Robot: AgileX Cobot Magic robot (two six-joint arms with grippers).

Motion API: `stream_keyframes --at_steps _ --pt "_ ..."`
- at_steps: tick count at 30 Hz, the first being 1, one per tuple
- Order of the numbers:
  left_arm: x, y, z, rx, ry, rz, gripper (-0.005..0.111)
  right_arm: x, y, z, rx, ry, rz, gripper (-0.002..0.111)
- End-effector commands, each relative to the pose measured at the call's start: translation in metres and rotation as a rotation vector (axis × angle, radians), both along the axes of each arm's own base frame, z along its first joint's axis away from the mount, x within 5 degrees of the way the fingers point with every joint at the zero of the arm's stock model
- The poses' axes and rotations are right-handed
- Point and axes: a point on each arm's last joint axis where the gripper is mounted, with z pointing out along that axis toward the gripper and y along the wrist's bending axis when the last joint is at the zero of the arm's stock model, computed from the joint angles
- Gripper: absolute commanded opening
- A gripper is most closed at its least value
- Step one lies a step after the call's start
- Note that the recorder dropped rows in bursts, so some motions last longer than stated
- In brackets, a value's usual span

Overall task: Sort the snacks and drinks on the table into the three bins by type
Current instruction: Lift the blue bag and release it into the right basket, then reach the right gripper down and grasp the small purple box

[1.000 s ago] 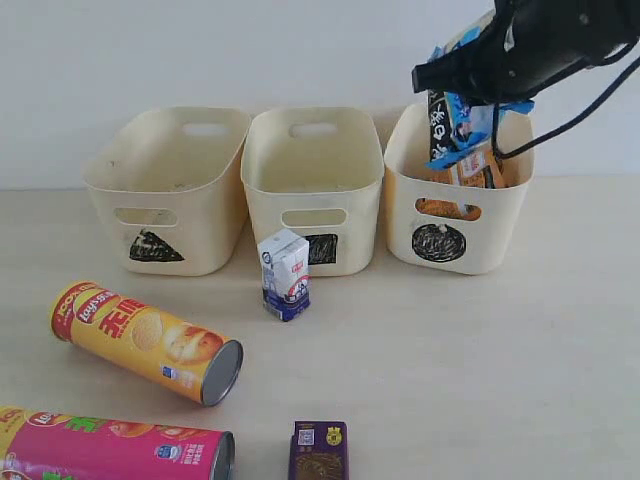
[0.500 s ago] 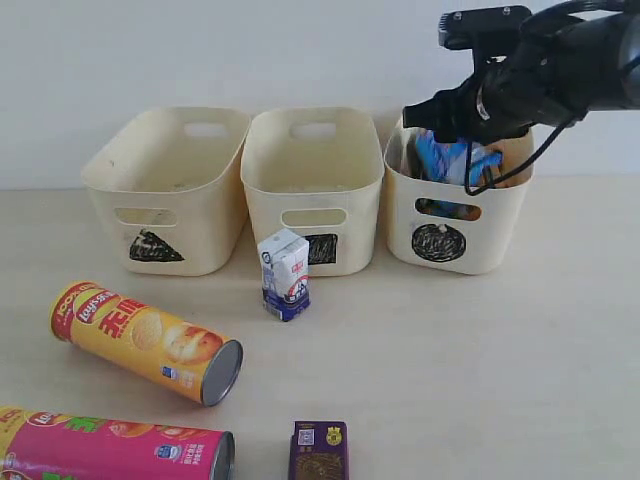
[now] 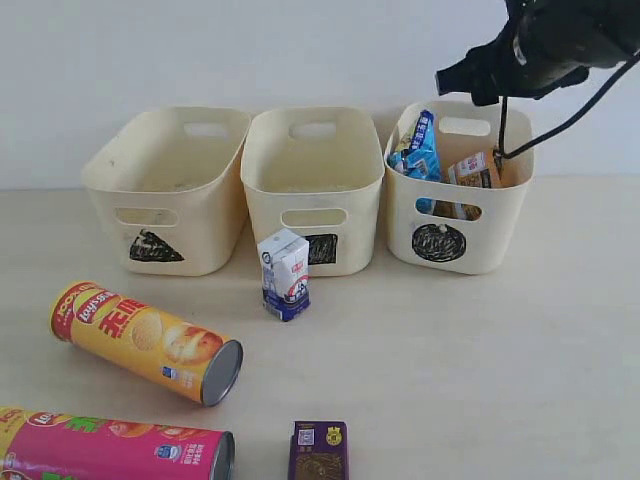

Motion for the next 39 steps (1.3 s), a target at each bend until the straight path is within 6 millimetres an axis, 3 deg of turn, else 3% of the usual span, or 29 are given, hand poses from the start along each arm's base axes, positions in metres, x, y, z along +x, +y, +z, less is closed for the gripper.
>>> stream_keyframes --at_steps 1,3,4,9,15,23,25,30,32,35,39 --pt "0.000 0.000 -0.001 -0.002 -0.003 0.001 0.004 -0.025 0.010 0.014 -0.071 0.106 0.060 0.021" --pt "0.000 0.000 -0.001 -0.002 -0.003 0.001 0.004 -0.034 0.015 0.012 -0.112 0.188 0.105 0.002" --pt "0.000 0.000 -0.001 -0.002 -0.003 0.001 0.004 -0.037 0.018 0.010 -0.120 0.229 0.121 0.000" --pt "0.000 0.000 -0.001 -0.002 -0.003 0.001 0.004 -0.059 0.032 -0.005 -0.085 0.487 0.247 0.000" --pt "0.000 0.000 -0.001 -0.002 -0.003 0.001 0.004 -0.082 0.052 -0.013 0.093 0.712 0.414 0.000" --pt "0.000 0.000 -0.001 -0.002 -0.003 0.001 0.004 -0.109 0.100 -0.017 0.134 0.769 0.566 0.001" --pt "0.000 0.000 -0.001 -0.002 -0.003 0.001 0.004 -0.114 0.112 -0.023 0.132 0.789 0.573 0.007" --pt "0.000 0.000 -0.001 -0.002 -0.003 0.001 0.004 -0.134 0.155 -0.060 0.118 0.912 0.532 0.065" --pt "0.000 0.000 -0.001 -0.002 -0.003 0.001 0.004 -0.136 0.164 -0.071 0.090 0.908 0.466 0.072" --pt "0.000 0.000 -0.001 -0.002 -0.003 0.001 0.004 -0.141 0.177 -0.095 0.051 0.920 0.354 0.072" --pt "0.000 0.000 -0.001 -0.002 -0.003 0.001 0.004 -0.153 0.191 -0.119 -0.005 0.945 0.328 0.072"
